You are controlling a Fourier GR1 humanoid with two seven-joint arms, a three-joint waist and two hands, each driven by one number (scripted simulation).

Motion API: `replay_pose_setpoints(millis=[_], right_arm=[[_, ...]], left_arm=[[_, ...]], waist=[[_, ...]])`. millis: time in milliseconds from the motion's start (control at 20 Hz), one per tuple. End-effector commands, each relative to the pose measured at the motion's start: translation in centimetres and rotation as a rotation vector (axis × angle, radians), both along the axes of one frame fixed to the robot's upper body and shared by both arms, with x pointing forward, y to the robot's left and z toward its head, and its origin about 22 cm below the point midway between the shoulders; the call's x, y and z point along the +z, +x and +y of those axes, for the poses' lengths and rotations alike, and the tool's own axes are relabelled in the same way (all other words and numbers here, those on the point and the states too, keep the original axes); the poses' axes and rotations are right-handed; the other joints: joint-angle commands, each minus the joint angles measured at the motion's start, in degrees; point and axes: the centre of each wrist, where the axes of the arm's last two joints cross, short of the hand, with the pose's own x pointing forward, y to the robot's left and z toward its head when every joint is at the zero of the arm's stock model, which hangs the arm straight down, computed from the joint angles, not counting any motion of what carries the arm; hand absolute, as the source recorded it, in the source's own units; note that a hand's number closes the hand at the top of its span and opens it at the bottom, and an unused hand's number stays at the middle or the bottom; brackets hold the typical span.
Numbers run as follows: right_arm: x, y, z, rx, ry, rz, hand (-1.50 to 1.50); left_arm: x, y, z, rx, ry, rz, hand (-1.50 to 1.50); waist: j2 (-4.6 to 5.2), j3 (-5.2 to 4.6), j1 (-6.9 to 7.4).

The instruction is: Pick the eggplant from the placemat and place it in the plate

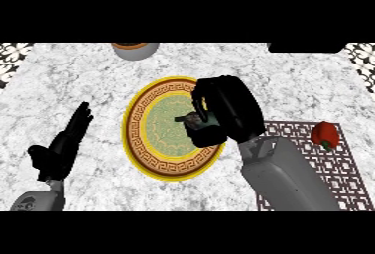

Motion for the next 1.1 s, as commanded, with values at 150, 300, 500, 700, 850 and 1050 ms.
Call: replay_pose_setpoints(millis=[150, 300, 500, 700, 850, 1050], right_arm=[[-2.7, 1.2, 5.6, 0.002, -0.007, 0.038, 1.5], [-3.2, 2.9, 3.3, -0.112, 0.214, 0.097, 1.5], [-7.0, 2.4, 6.8, -0.199, 0.144, 0.135, -1.5], [-7.5, 4.0, 6.8, -0.209, 0.19, 0.237, -1.5], [-6.7, 3.4, 6.4, -0.204, 0.358, 0.193, -1.5], [-4.9, 4.1, 4.4, -0.217, 0.57, 0.173, -1.5]], left_arm=[[-1.3, -0.9, -1.3, -0.007, 0.003, -0.005, 0.0], [0.0, -1.2, 0.2, -0.005, -0.002, -0.008, 0.0], [2.1, 2.4, 1.0, -0.023, 0.015, 0.003, 0.0], [0.2, 0.4, -2.1, -0.016, -0.003, -0.012, 0.0], [-0.5, -1.4, -0.4, -0.024, 0.0, 0.004, 0.0], [0.9, 0.5, -0.2, -0.009, 0.005, -0.004, 0.0]], waist=[[-0.01, 0.01, -0.01], [0.08, 0.05, 0.42], [0.36, 0.01, 1.09], [0.25, 0.03, 1.21], [0.08, 0.05, 0.82], [0.01, 0.09, -0.55]])
